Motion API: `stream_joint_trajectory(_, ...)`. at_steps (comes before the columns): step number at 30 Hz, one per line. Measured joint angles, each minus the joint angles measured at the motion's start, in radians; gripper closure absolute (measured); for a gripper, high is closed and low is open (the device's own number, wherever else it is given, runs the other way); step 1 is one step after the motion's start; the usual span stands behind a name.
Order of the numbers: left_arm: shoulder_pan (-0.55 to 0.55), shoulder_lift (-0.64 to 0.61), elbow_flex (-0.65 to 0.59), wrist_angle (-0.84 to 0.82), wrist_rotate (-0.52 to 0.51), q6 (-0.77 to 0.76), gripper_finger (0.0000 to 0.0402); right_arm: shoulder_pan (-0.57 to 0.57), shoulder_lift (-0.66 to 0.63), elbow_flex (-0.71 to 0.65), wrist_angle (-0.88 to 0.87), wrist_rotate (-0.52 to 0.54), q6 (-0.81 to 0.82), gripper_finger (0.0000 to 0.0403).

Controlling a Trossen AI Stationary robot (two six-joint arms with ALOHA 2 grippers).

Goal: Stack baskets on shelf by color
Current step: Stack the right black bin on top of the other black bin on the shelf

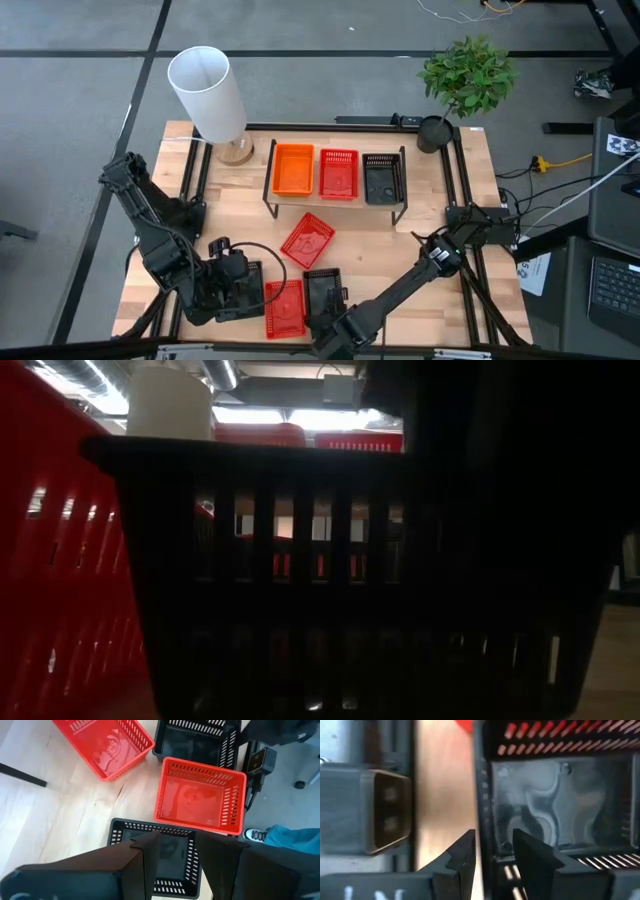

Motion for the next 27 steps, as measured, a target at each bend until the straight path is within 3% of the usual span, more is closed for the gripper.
stream_joint_trajectory(2, 0.0, 0.0, 0.0, 0.0, 0.0, 0.0, 0.0282, -0.004, 0.005, 0.0, -0.006, -0.008, 0.033, 0.0294)
stream_joint_trajectory(6, 0.0, 0.0, 0.0, 0.0, 0.0, 0.001, 0.0282, 0.004, -0.018, 0.073, -0.105, -0.002, 0.078, 0.0386)
stream_joint_trajectory(12, 0.0, 0.0, 0.0, 0.0, 0.0, 0.007, 0.0282, 0.075, -0.203, 0.064, -0.232, 0.008, 0.298, 0.0399)
stream_joint_trajectory(19, 0.0, 0.0, 0.0, 0.0, -0.02, 0.054, 0.0282, 0.177, -0.401, 0.058, -0.471, 0.322, 0.498, 0.0401)
stream_joint_trajectory(23, 0.001, 0.0, 0.0, -0.001, -0.024, 0.055, 0.0282, 0.184, -0.503, 0.014, -0.458, 0.508, 0.392, 0.0401)
stream_joint_trajectory(27, 0.001, 0.0, 0.0, 0.0, -0.025, 0.055, 0.0282, 0.144, -0.615, -0.068, -0.456, 0.562, 0.294, 0.0401)
